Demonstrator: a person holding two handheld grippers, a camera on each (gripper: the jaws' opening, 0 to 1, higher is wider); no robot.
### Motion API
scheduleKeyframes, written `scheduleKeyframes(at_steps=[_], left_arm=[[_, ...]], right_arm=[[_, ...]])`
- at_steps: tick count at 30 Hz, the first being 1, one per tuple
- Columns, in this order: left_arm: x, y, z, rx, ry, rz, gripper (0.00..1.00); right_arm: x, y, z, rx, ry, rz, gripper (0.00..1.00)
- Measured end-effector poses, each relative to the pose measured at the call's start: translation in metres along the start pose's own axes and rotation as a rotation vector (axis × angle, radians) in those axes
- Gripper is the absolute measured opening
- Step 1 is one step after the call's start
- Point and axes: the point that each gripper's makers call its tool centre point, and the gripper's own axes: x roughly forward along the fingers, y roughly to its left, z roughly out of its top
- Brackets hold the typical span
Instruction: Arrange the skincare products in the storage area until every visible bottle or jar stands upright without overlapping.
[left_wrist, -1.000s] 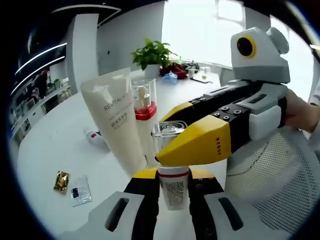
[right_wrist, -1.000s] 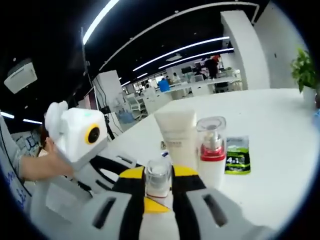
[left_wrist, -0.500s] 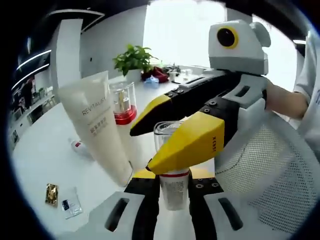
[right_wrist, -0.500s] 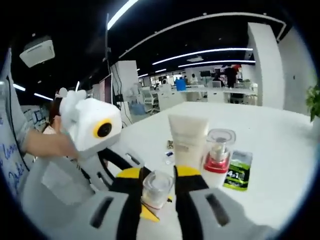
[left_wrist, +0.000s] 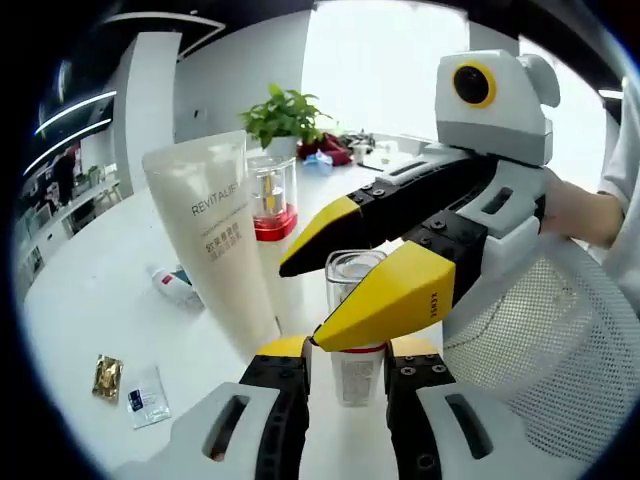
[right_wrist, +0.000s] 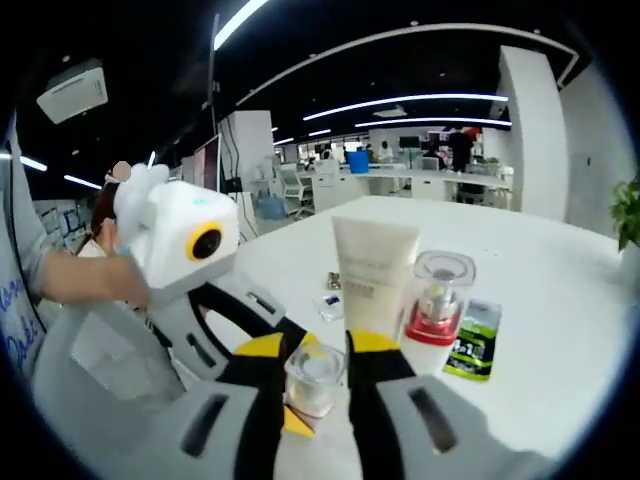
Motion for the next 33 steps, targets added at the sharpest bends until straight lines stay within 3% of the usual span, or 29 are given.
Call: scheduleKeyframes(at_steps=[12, 33], left_arm=[[-0.002, 0.008, -0.015, 0.01, 0.078, 0.039, 0.25], [-0.001, 0.011, -0.026, 0.024, 0.139, 0.062, 0.24]], right_arm=[[0.01, 0.006, -0.008, -0.096, 0.062, -0.009, 0.23], [0.011, 0.007, -0.008, -0.064, 0.077, 0.003, 0.26]])
